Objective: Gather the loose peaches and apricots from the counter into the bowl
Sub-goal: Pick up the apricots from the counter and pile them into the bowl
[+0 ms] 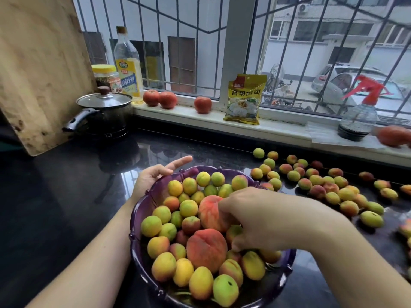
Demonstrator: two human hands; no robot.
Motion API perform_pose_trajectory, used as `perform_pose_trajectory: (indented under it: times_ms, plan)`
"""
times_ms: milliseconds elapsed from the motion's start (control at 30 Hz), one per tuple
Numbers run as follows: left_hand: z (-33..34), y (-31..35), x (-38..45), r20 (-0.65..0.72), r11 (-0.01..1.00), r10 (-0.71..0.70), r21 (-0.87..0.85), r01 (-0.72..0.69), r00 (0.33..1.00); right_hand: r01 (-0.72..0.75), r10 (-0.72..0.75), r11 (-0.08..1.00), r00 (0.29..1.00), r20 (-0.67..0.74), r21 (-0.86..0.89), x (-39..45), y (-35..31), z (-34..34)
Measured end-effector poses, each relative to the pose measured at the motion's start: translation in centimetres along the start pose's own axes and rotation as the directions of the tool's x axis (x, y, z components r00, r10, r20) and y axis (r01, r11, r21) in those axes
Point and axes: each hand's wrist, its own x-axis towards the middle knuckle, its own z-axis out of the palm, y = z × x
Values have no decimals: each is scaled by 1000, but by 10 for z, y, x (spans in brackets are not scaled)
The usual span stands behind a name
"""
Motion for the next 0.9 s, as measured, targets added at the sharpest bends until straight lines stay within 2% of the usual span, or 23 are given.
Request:
perform_pose_trajectory:
  times_ms: [267, 333, 400, 433, 500, 567, 600, 667, 700, 733, 833, 900]
  plan:
    - [1, 0, -2, 2, 1000, -6, 6, 6, 1000, -22, 23, 999, 999, 30, -28, 3, -3, 2]
    - [1, 0, -2, 10, 1000, -7, 8, 7, 1000, -45, 43, 998, 998, 45, 48, -3, 4, -4]
    - [3, -1, -2, 13, 1000, -7, 3, 7, 1000, -46, 66, 969, 995, -74, 241, -10, 19, -16]
    - [3, 0, -3, 8, 1000, -6, 1, 6, 1000, -18, 95, 933, 976, -197, 358, -13, 30, -22]
    - [3, 0, -3, 5, 1000, -5, 2, 5, 1000, -12, 272, 852, 865, -422, 524, -14, 63, -26]
    - [2, 0, -2, 8, 1000, -6, 2, 6, 1000, -154, 486, 811, 715, -502, 565, -11, 100, -16]
    - [1, 0, -1, 10, 1000, -7, -2, 7, 1000, -275, 560, 794, 676, -479, 542, -8, 117, -8]
    - [-1, 0, 0, 23, 1000, -14, -8, 15, 1000, -448, 631, 757, 690, -354, 476, -1, 140, 11]
    - [-1, 0, 0, 30, 1000, -15, -7, 15, 999, -461, 635, 747, 707, -311, 479, 4, 145, 18]
    - [-2, 0, 0, 39, 1000, -10, -7, 11, 999, -439, 621, 751, 723, -303, 493, 8, 147, 22]
    - [-4, 0, 1, 63, 1000, 12, -5, -12, 998, -301, 534, 806, 742, -406, 510, 20, 139, 29]
    - [-6, 1, 1, 59, 1000, 15, 7, -15, 998, -268, 482, 842, 764, -429, 468, 30, 132, 33]
